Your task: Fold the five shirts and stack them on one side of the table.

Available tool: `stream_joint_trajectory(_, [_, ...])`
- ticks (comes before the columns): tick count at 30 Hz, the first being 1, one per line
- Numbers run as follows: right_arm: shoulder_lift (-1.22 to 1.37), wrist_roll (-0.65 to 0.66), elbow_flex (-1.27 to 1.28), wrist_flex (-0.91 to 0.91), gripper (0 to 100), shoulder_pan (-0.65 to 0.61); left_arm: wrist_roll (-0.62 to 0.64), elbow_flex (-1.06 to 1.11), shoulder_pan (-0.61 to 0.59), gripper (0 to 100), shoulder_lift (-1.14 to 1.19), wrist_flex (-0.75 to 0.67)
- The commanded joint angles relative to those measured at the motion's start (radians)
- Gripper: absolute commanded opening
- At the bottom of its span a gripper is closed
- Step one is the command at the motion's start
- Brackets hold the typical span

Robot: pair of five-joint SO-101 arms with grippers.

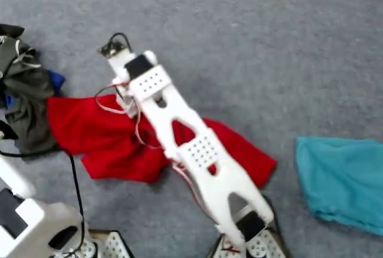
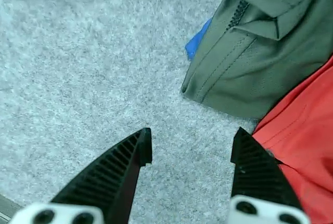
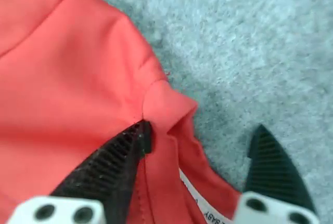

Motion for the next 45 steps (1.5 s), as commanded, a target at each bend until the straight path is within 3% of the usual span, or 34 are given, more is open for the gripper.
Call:
stream_joint_trajectory(1, [0.001, -0.008, -0.051, 0.014, 12.2, -0.007, -0.002, 0.000, 0.018, 25, -0.010, -0.009])
stream_joint_trajectory(3, [-0.001, -0.008, -0.053, 0.014, 0.8, 0.004, -0.003, 0.000, 0.020, 25, -0.010, -0.005])
stream_joint_trajectory(12, [-0.140, -0.008, -0.056, 0.017, 0.5, 0.163, -0.005, 0.000, 0.018, 25, -0.010, -0.002])
stream_joint_trajectory(20, [-0.318, -0.008, -0.027, 0.018, 0.5, 0.409, -0.005, 0.002, 0.061, 25, -0.010, 0.000])
stream_joint_trajectory(31, [-0.407, 0.003, 0.381, 0.015, 0.5, 0.817, -0.002, 0.002, 0.407, 25, -0.010, 0.075])
stream_joint_trajectory(34, [-0.409, 0.074, 0.417, 0.015, 0.5, 0.905, 0.000, 0.002, 0.500, 26, -0.010, 0.074])
stream_joint_trajectory(40, [-0.412, 0.147, 0.444, 0.018, 0.5, 1.030, 0.000, 0.000, 0.649, 26, -0.008, 0.068])
stream_joint_trajectory(45, [-0.470, 0.236, 0.593, 0.018, 3.4, 1.055, 0.000, -0.003, 0.703, 26, -0.008, 0.068])
